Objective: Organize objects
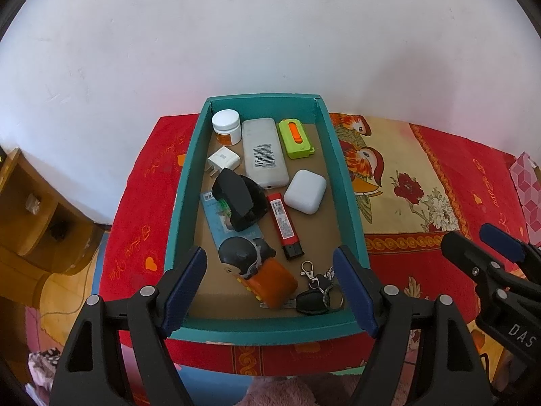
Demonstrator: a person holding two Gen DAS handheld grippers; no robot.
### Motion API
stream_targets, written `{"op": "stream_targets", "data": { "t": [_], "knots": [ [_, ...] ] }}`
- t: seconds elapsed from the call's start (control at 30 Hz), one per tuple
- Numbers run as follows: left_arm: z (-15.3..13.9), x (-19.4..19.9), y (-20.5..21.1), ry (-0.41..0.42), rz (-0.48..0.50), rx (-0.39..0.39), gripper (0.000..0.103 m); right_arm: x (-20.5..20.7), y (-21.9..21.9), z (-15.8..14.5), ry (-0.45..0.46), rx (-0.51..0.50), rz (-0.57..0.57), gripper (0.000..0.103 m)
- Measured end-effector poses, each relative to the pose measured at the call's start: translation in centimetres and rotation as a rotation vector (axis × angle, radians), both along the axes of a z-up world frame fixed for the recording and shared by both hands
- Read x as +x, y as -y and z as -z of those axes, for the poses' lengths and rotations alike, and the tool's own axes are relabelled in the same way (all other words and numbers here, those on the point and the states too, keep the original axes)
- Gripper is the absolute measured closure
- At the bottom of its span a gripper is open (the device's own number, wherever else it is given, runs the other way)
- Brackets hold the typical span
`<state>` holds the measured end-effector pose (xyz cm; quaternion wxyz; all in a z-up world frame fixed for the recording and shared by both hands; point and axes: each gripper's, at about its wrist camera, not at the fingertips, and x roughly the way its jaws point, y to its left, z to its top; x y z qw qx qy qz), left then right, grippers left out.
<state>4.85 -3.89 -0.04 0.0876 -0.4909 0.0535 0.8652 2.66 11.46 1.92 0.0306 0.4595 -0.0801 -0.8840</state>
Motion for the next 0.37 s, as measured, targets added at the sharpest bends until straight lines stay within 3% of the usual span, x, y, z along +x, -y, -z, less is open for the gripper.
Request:
{"op": "stream_targets", "data": {
  "t": [0.37],
  "knots": [
    [-0.04, 0.11, -0.17, 0.003, 0.004, 0.0, 0.024, -0.05, 0.02, 0.05, 0.0, 0.0, 0.001, 0.027]
  ]
}}
